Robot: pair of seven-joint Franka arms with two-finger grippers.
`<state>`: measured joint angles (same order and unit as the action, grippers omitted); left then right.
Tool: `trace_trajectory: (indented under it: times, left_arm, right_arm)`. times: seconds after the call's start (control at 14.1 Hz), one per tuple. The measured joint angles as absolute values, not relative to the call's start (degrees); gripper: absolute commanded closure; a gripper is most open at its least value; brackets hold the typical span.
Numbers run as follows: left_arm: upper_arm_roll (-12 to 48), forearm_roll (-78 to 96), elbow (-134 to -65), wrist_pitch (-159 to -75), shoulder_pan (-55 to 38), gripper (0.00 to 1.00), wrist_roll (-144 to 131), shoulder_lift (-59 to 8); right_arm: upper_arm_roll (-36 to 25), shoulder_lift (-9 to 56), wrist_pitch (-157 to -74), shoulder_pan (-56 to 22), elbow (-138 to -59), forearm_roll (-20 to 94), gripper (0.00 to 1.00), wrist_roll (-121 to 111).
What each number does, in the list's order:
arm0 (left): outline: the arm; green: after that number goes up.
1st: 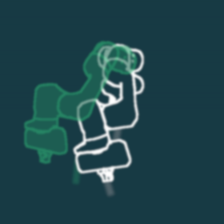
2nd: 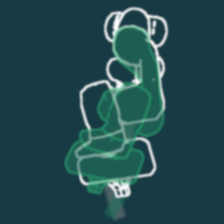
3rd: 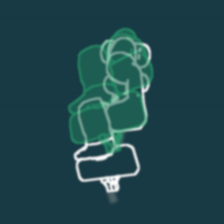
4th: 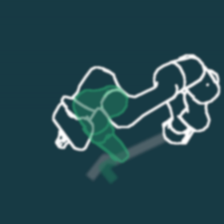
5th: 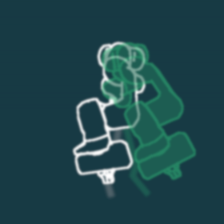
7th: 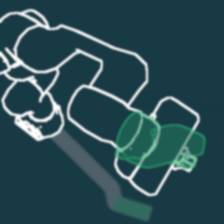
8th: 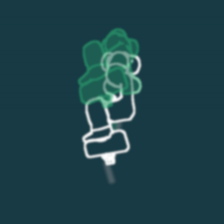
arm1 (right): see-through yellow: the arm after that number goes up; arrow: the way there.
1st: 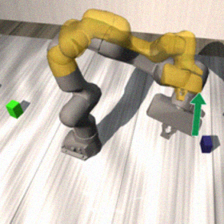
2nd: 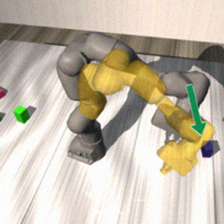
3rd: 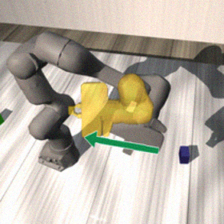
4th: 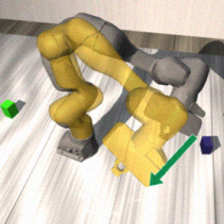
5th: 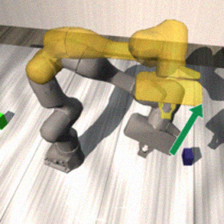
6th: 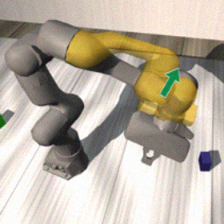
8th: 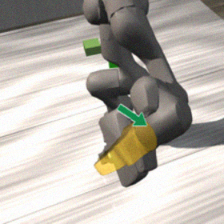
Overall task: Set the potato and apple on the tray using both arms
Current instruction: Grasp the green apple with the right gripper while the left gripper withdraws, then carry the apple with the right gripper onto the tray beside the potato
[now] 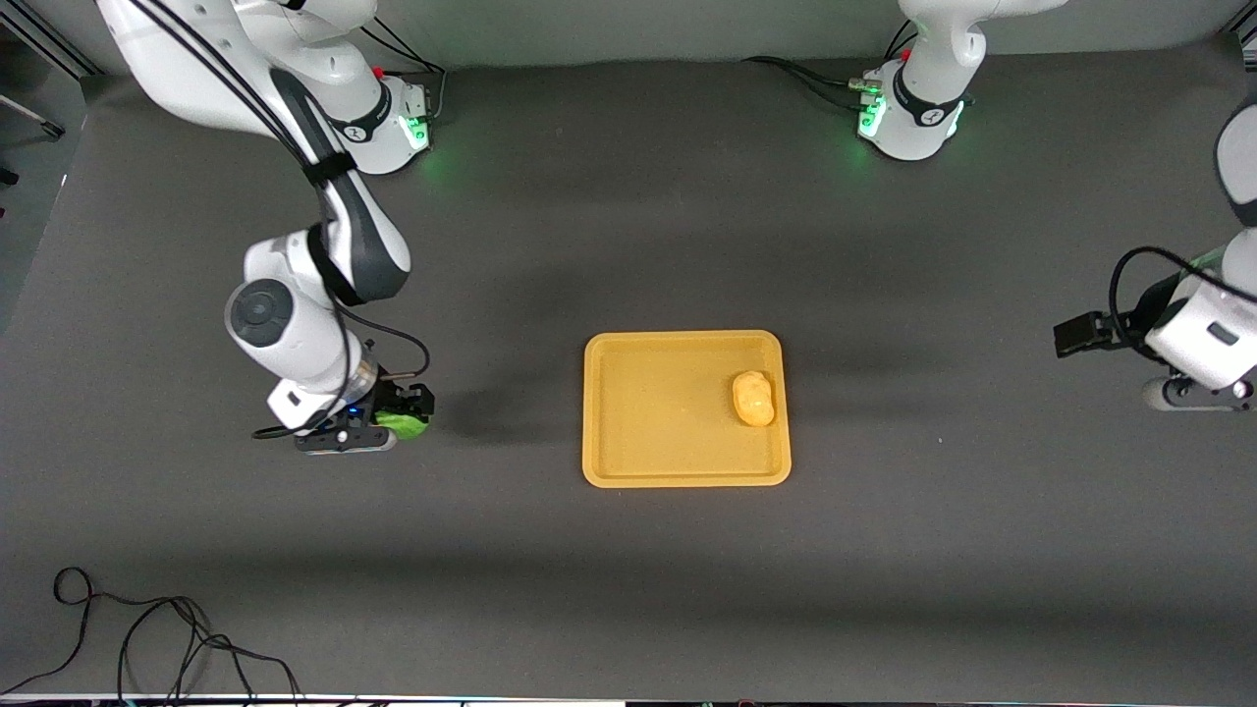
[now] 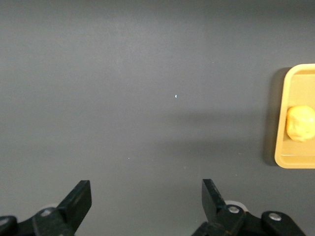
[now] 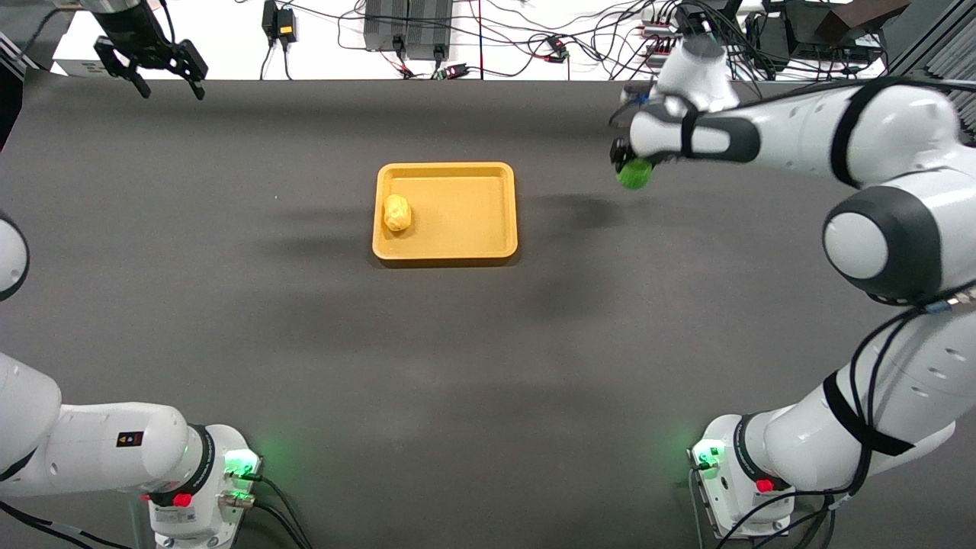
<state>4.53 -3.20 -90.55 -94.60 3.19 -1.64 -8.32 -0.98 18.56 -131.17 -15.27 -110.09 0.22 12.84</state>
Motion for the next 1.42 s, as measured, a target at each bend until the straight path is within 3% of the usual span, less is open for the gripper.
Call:
trace_trajectory:
  times: [0.14,0.35,0.57,0.78,1.06,1.42]
  left_arm:
    - [4.9,-3.2,-90.4,-94.2,3.1,0.00,-1.7,-6.5]
    - [5.0,-3.1,-89.8,-92.2,3.1,0.00,-1.6,-6.1]
    - [4.9,-3.1,-89.3,-90.8,3.2,0.00,-1.6,-6.1]
    - [5.0,-3.0,-87.6,-87.7,3.2,0.00,-1.5,-6.1]
    - [5.1,-3.0,-87.7,-87.7,3.1,0.00,-0.8,-6.1]
    - [5.2,-3.1,-88.9,-87.6,3.1,0.00,0.7,-6.1]
  right_arm:
    - [-0.6,16.8,-121.1,-15.5,-103.0,0.2,0.54,14.9]
    - [-0.2,17.7,-113.1,-20.0,-93.6,0.3,0.54,22.4]
    - [0.0,23.2,-110.0,-29.1,-85.0,0.2,0.54,35.6]
    - [0.0,32.8,-105.7,-38.7,-73.5,-1.6,0.54,48.0]
    - [-0.3,47.8,-107.6,-45.8,-60.0,-3.3,0.54,55.6]
    - [-0.5,60.1,-119.8,-45.3,-56.2,-3.3,0.54,55.6]
